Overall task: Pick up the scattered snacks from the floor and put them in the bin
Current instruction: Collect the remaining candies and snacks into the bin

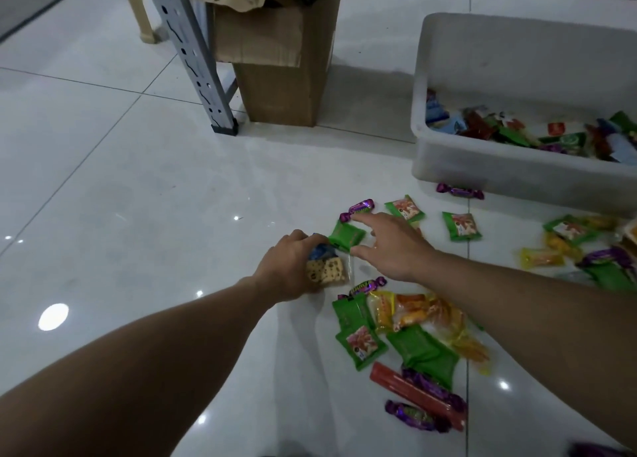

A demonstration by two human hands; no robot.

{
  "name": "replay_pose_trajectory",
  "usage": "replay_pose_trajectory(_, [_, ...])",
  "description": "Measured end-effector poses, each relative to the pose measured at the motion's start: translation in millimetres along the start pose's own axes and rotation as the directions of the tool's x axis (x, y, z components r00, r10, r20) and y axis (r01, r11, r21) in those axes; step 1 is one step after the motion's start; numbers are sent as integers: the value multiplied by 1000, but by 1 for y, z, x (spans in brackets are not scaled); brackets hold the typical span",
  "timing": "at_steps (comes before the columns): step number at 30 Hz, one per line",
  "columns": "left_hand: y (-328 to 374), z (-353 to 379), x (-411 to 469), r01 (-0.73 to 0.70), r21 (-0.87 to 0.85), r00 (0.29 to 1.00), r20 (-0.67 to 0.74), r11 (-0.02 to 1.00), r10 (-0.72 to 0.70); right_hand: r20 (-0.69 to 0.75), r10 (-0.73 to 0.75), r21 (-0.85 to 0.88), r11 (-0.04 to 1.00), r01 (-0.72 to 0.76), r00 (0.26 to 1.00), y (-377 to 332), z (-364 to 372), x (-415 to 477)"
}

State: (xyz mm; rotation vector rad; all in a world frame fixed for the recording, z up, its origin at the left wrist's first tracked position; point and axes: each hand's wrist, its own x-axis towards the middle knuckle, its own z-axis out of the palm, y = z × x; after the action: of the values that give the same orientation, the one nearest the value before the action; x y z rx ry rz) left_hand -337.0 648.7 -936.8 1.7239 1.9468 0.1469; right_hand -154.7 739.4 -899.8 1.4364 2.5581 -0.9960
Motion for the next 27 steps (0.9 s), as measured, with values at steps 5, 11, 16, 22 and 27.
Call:
replay_pose_trajectory(5, [-5, 3, 3, -41, -68, 998, -43, 997, 38, 54, -66, -45, 997, 69, 996, -11, 17, 10])
replay_pose_trajectory(11, [-18, 1, -2, -15, -160, 996, -92, 987, 0, 10, -83, -62, 995, 84, 996, -31, 36, 22])
replay_pose_trajectory(16, [-32, -2, -10, 36, -195, 990, -130, 980, -63, -23, -90, -75, 993, 88, 996, -37, 50, 30])
replay_pose_trajectory(22, [-39, -7, -19, 61, -145, 989, -124, 988, -80, -101, -90, -112, 991, 78, 991, -38, 63, 41])
replay_pose_trajectory(27, [-48, -6, -25, 75, -50, 993, -82, 996, -79, -135, -122, -184, 978, 96, 983, -42, 66, 42])
